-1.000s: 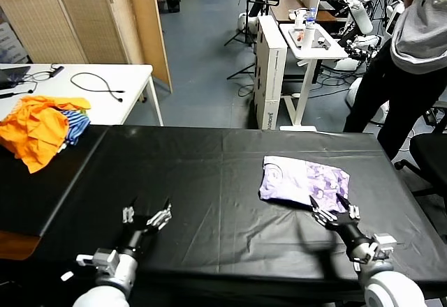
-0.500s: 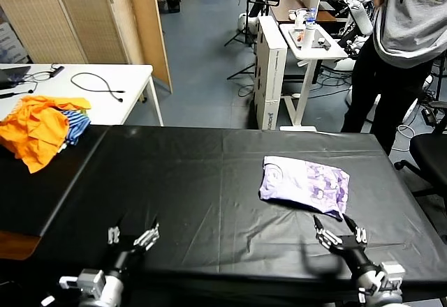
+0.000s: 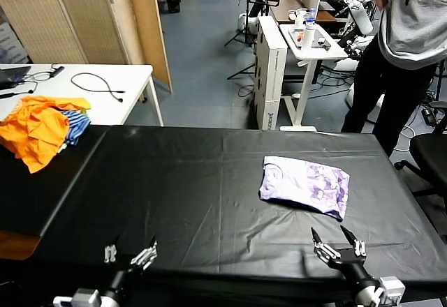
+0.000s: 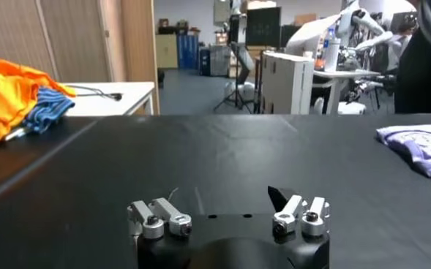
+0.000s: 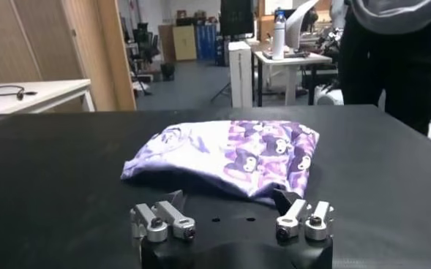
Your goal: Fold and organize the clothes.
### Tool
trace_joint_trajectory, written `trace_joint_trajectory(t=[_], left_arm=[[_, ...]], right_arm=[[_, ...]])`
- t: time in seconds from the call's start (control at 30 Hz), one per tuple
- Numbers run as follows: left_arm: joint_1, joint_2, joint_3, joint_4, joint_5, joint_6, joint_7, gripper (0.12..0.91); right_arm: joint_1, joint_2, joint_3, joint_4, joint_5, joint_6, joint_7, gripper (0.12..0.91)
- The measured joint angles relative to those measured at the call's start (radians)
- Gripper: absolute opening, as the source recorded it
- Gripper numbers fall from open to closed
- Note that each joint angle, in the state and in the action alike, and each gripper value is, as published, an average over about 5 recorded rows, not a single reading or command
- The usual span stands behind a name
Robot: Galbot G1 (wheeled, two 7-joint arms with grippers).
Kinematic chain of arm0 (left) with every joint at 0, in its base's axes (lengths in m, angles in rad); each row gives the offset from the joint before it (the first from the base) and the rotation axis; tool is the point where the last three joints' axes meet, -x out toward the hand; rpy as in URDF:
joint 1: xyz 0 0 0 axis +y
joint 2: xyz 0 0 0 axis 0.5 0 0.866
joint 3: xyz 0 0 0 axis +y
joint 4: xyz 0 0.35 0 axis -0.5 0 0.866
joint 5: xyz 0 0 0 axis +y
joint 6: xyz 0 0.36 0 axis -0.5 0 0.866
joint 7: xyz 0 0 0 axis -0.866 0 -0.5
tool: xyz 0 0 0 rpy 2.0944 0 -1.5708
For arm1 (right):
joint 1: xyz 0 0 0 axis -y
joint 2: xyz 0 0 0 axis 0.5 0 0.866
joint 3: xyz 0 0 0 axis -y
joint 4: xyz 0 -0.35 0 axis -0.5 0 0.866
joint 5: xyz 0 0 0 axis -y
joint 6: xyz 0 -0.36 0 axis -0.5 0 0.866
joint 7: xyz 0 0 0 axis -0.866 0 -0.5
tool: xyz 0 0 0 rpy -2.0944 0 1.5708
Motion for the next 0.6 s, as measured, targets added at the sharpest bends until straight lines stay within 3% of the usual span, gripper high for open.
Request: trace_joint_trajectory(t=[0.6], left_arm=[[0.046,-0.029,-0.028,-0.013,-0.004,0.004,0.023,0.907]], right_arm=[[-0.068,-0.002,0.003,0.031,-0.025,-0.002,0.021,0.907]])
